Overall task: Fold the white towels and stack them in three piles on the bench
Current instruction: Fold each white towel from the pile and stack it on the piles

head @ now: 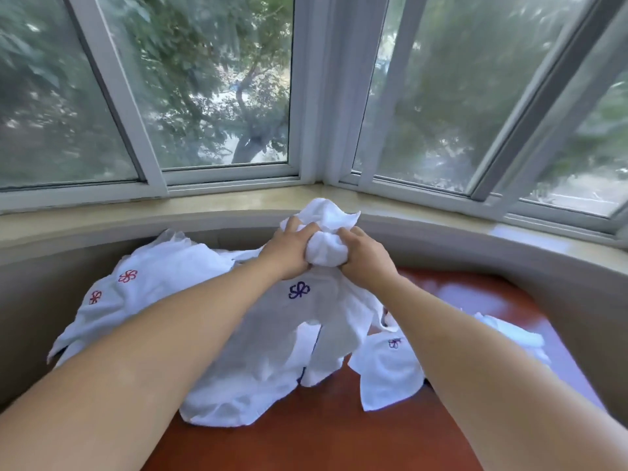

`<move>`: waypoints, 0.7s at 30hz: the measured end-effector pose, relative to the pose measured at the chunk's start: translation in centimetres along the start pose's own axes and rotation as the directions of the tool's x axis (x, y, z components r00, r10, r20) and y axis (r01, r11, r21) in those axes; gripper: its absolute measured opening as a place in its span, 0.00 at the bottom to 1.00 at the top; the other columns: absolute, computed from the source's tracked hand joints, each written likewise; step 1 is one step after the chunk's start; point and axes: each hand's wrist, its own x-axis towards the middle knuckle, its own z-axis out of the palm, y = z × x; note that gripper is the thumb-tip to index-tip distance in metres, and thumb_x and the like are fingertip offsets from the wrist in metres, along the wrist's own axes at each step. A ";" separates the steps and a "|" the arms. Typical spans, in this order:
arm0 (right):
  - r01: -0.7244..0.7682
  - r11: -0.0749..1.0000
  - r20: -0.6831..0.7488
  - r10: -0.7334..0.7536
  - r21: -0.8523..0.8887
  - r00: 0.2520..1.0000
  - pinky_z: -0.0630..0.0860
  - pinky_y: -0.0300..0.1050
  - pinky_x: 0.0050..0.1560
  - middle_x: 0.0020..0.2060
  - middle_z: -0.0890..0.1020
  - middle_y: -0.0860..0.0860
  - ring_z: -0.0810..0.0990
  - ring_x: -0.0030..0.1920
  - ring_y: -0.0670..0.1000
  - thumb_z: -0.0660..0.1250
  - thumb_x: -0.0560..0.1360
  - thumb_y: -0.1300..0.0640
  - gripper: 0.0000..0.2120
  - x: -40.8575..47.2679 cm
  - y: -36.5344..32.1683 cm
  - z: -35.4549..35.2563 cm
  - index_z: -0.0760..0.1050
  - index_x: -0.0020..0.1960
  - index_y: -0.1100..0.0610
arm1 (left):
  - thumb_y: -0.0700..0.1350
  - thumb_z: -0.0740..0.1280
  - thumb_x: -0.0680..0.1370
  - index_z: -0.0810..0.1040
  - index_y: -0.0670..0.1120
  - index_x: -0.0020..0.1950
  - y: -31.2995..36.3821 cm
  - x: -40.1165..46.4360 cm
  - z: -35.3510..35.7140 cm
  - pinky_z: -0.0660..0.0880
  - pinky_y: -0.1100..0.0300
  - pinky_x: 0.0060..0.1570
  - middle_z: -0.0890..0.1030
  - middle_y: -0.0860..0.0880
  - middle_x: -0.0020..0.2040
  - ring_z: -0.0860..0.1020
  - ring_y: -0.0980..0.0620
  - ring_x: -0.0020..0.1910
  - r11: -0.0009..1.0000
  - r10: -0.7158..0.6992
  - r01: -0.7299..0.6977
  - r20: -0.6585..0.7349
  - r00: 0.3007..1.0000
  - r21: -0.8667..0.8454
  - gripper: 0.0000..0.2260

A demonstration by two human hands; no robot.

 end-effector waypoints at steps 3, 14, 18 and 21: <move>-0.037 0.998 -0.029 0.036 -0.059 0.999 0.80 0.56 0.48 0.59 0.75 0.48 0.80 0.51 0.61 0.66 0.73 0.58 0.19 -1.9 4.6 -4.2 0.71 0.63 0.47 | 0.51 0.71 0.75 0.65 0.55 0.71 6.3 2.1 1.0 0.69 0.54 0.44 0.61 0.44 0.70 0.77 0.36 0.56 0.997 0.074 -0.075 -0.028 0.997 -0.026 0.26; -0.255 0.923 -0.157 0.217 -0.288 0.963 0.73 0.51 0.38 0.56 0.72 0.51 0.78 0.45 0.62 0.65 0.72 0.61 0.22 -9.0 19.8 -16.5 0.67 0.64 0.49 | 0.49 0.70 0.76 0.69 0.55 0.69 26.7 8.8 6.2 0.75 0.47 0.56 0.63 0.44 0.68 0.72 0.37 0.63 0.921 0.300 -0.312 -0.083 0.950 -0.234 0.23; -0.316 0.880 -0.160 0.275 -0.356 0.948 0.70 0.50 0.39 0.58 0.71 0.52 0.75 0.55 0.61 0.65 0.73 0.62 0.28 -11.5 25.2 -17.0 0.65 0.71 0.49 | 0.53 0.72 0.74 0.68 0.59 0.65 31.1 10.2 10.9 0.78 0.45 0.52 0.63 0.47 0.66 0.75 0.38 0.56 0.894 0.322 -0.323 -0.058 0.945 -0.311 0.22; -0.373 0.858 -0.145 0.344 -0.352 0.928 0.68 0.50 0.39 0.61 0.70 0.52 0.71 0.61 0.60 0.64 0.74 0.62 0.26 -13.1 30.1 -14.3 0.66 0.70 0.50 | 0.53 0.71 0.75 0.64 0.62 0.67 32.7 11.4 16.5 0.75 0.45 0.56 0.61 0.48 0.67 0.70 0.38 0.63 0.906 0.316 -0.304 -0.008 0.949 -0.294 0.24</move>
